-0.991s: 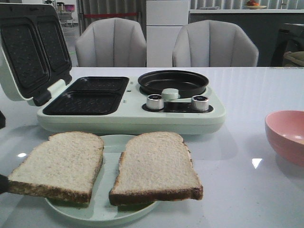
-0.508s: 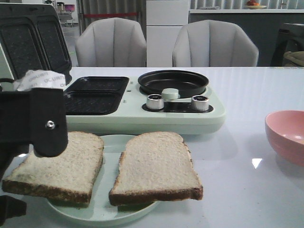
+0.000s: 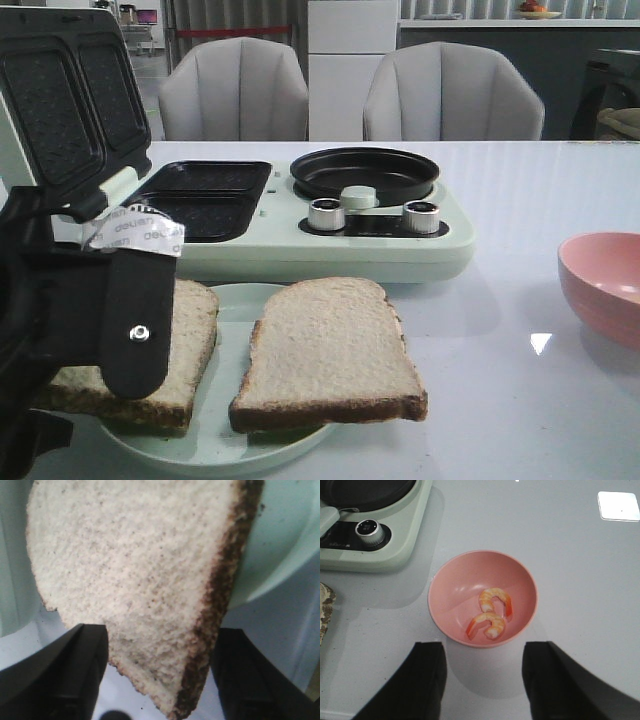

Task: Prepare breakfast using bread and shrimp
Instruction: 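Reach the left gripper down and grasp the bread slice nearest it, then lift the bread slice with the left gripper and lay it on the waffle plate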

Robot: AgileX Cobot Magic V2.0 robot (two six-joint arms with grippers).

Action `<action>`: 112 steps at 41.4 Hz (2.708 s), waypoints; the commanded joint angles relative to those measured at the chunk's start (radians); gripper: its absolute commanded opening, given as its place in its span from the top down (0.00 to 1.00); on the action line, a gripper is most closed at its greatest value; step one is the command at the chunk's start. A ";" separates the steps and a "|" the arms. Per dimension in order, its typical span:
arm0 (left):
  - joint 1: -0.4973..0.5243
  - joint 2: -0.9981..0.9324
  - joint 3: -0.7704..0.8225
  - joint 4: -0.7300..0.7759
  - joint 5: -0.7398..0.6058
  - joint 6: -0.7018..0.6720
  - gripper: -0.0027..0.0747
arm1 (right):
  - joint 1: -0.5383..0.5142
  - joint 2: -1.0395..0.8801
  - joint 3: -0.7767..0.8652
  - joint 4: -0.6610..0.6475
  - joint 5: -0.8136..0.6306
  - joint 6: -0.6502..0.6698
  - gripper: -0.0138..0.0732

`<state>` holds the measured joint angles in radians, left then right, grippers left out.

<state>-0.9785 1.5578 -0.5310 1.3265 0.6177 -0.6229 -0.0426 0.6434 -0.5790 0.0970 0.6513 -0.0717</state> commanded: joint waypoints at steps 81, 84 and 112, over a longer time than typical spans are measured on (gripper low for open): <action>0.356 -0.039 -0.479 0.400 -0.082 -0.018 0.84 | 0.000 0.007 -0.030 -0.001 -0.075 -0.006 0.31; 0.388 0.035 -0.551 0.400 -0.082 -0.018 0.84 | 0.000 0.007 -0.030 -0.001 -0.075 -0.006 0.31; 0.510 0.495 -0.970 0.400 -0.103 -0.018 0.84 | 0.000 0.007 -0.030 -0.001 -0.075 -0.006 0.31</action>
<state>-0.4709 2.1049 -1.4634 1.6983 0.4935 -0.6252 -0.0426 0.6434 -0.5790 0.0970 0.6513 -0.0717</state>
